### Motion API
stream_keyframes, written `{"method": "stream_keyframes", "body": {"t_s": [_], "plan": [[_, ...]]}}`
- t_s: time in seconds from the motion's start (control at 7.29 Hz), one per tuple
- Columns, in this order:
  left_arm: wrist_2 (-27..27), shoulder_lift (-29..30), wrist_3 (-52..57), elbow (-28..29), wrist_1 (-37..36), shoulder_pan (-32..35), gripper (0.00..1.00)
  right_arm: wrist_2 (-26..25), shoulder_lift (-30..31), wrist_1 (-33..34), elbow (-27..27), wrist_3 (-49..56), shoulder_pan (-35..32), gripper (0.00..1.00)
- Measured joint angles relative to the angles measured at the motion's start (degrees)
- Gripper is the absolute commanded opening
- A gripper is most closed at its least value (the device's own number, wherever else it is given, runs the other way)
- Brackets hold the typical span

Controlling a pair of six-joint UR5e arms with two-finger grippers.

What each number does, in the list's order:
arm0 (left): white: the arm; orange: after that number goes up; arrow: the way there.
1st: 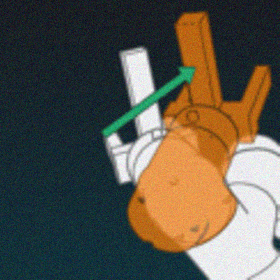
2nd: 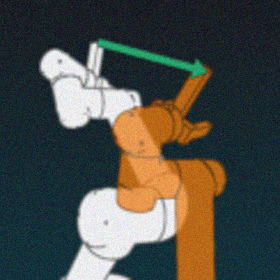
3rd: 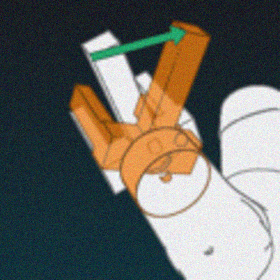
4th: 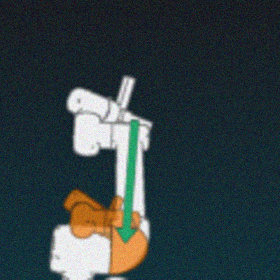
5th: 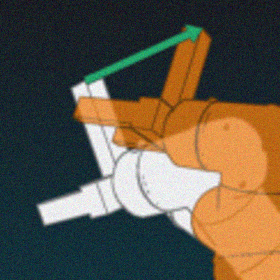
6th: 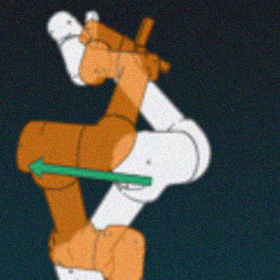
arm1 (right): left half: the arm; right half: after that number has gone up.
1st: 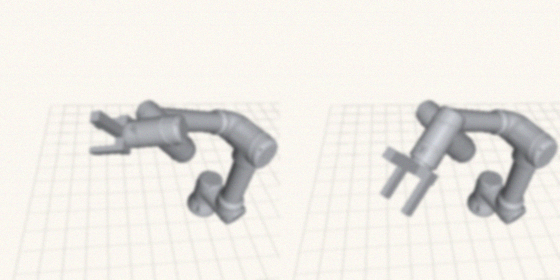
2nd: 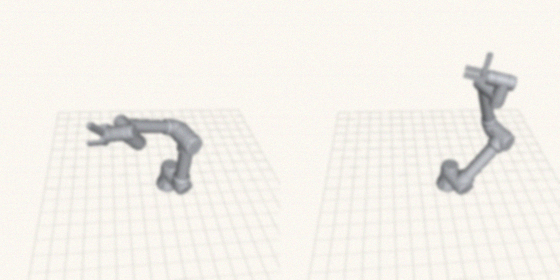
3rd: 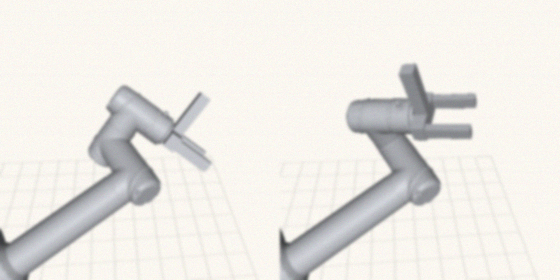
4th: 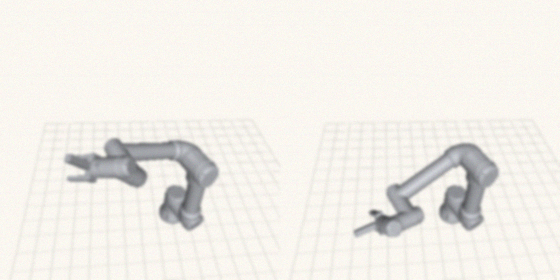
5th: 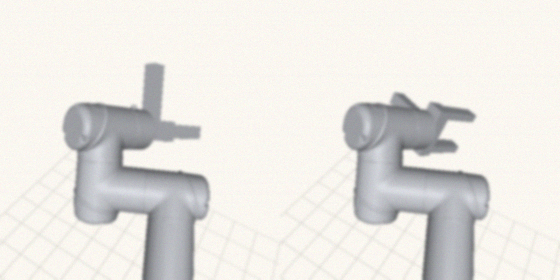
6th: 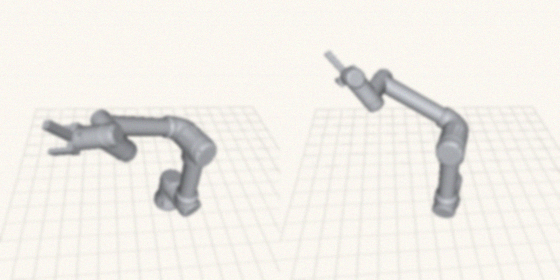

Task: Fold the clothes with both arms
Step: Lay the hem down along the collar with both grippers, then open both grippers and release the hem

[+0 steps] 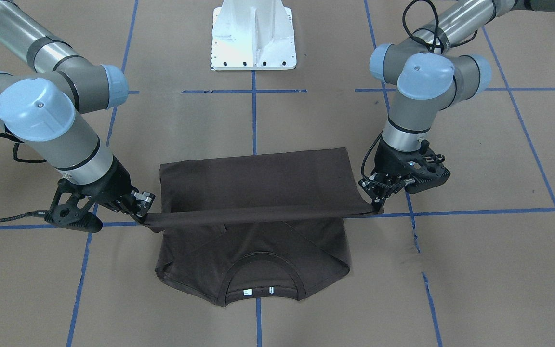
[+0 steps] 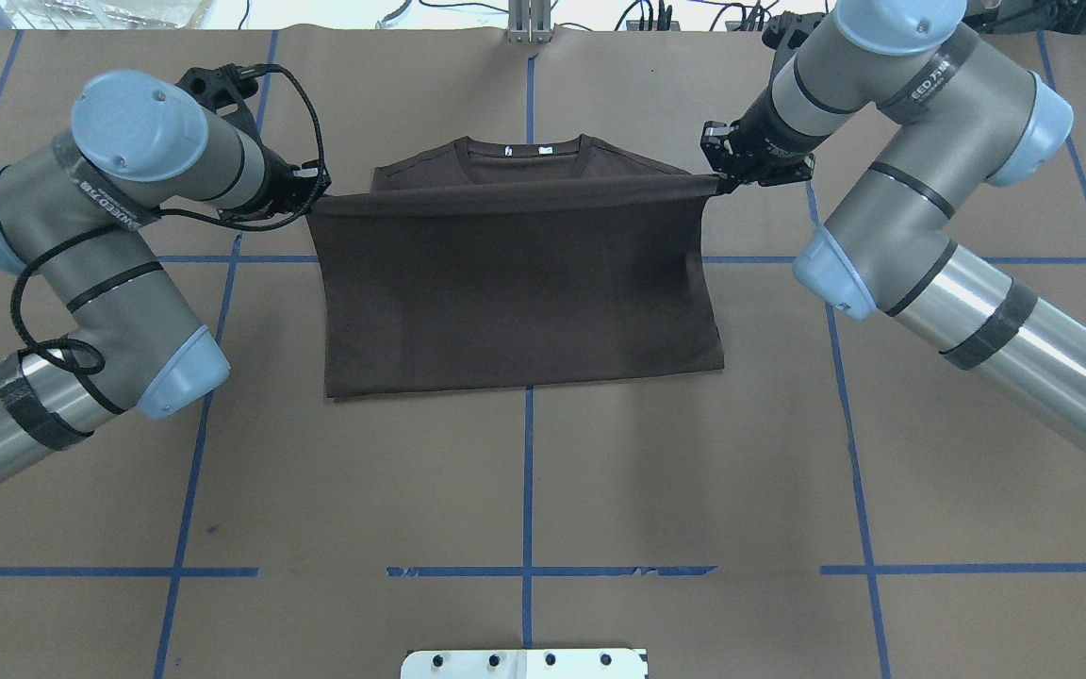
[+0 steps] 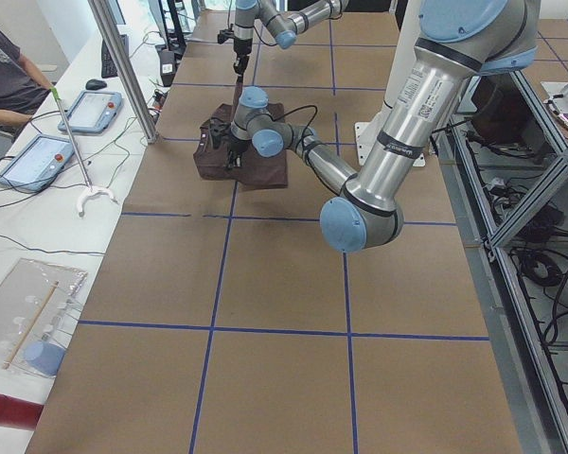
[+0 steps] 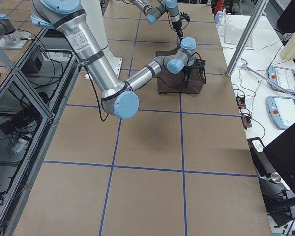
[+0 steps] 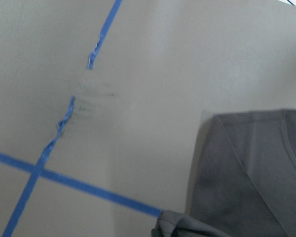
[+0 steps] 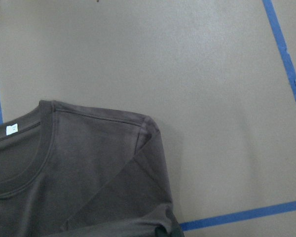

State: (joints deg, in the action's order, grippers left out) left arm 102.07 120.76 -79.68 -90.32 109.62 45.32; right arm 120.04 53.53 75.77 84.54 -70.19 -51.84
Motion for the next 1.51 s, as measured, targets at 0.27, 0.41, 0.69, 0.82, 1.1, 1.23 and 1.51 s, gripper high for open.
{"method": "stream_keyframes", "body": {"t_s": [0.27,0.41,0.69,0.82,1.1,1.23,1.51], "plan": [[-0.1,4.4,-0.3,5.5,1.5,0.3,0.00,-0.1,-5.2,-0.1,-6.3,0.1,-0.8,0.00],[-0.2,5.9,-0.5,7.5,2.1,0.5,0.00,-0.1,-6.7,-0.1,-9.0,0.1,-1.3,0.00],[-0.4,8.0,-1.1,12.0,5.3,1.1,0.00,-0.2,-7.7,-0.2,-11.5,0.1,-1.8,0.00],[-0.4,9.0,-1.2,14.1,6.7,1.5,0.00,-0.2,-8.4,-0.3,-12.7,0.1,-1.8,0.00],[-0.5,10.1,-1.2,16.1,7.7,2.5,0.00,-0.3,-9.8,-4.5,-17.1,0.1,-1.9,0.00],[-0.5,10.5,-1.2,17.1,8.3,2.7,0.00,-0.3,-10.0,-6.4,-18.7,0.0,-1.9,0.00],[-0.5,11.5,-1.5,18.8,9.4,2.8,0.00,-0.3,-10.4,-7.7,-19.6,0.1,-1.9,0.00]]}}
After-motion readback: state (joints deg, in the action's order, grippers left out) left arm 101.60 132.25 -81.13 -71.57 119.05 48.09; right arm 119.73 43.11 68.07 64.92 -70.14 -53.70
